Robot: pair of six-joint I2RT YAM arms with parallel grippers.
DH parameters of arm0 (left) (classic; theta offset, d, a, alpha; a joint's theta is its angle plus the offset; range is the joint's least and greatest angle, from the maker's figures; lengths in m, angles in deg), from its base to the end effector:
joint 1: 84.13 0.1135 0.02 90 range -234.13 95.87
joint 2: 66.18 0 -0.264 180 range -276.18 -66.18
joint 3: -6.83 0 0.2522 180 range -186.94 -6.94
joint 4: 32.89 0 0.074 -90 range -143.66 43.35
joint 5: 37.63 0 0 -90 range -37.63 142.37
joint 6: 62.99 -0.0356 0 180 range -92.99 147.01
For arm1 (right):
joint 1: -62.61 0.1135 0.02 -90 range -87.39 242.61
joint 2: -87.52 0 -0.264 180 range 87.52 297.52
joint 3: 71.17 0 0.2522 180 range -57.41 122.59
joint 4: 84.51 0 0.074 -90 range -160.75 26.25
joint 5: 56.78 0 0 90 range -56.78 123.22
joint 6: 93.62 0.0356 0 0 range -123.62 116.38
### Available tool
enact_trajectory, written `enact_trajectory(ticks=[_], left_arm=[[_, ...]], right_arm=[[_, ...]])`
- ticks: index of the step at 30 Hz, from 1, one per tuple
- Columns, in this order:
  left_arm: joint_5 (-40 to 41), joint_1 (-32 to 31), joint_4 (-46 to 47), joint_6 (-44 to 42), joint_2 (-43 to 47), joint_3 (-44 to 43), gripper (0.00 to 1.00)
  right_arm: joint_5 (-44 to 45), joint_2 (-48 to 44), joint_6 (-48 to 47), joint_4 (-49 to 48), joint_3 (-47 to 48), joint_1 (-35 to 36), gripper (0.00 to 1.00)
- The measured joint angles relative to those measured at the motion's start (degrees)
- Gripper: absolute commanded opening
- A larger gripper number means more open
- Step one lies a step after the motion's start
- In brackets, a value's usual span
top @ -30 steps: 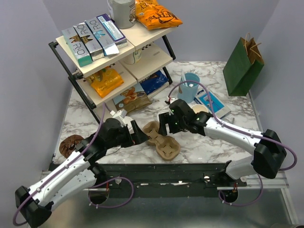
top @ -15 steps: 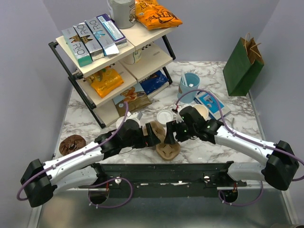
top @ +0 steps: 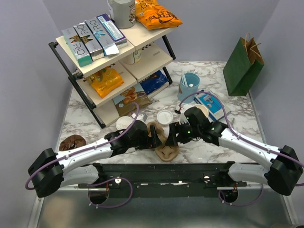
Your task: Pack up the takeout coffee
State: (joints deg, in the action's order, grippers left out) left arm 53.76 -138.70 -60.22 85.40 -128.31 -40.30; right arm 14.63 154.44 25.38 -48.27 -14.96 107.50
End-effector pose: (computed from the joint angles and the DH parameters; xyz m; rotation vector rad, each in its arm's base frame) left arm 0.1289 -0.1797 0.2078 -0.0972 2.5114 -0.9088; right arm 0.1605 0.1759 0.2308 -0.5190 2.5200 0.9445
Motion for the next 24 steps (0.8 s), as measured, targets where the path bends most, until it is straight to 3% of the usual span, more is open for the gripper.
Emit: enact_trajectory(ticks=[5,14,18,24], left_arm=[[0.57,-0.68,0.61,0.22,-3.54,-0.07,0.81],[1.88,-1.49,0.02,0.22,-5.92,-2.12,0.57],[2.95,-2.01,-1.25,0.31,-5.92,-3.67,0.38],[3.54,-2.25,-2.86,0.35,-5.92,-4.59,0.31]], right_arm=[[-2.54,-0.81,0.85,-0.37,-0.07,-0.11,0.77],[-5.20,-0.63,2.05,-0.96,-0.83,-0.37,0.76],[-5.18,-1.14,1.99,-0.96,-0.83,-0.37,0.76],[-4.76,-1.79,1.07,-0.55,-0.85,-0.37,0.76]])
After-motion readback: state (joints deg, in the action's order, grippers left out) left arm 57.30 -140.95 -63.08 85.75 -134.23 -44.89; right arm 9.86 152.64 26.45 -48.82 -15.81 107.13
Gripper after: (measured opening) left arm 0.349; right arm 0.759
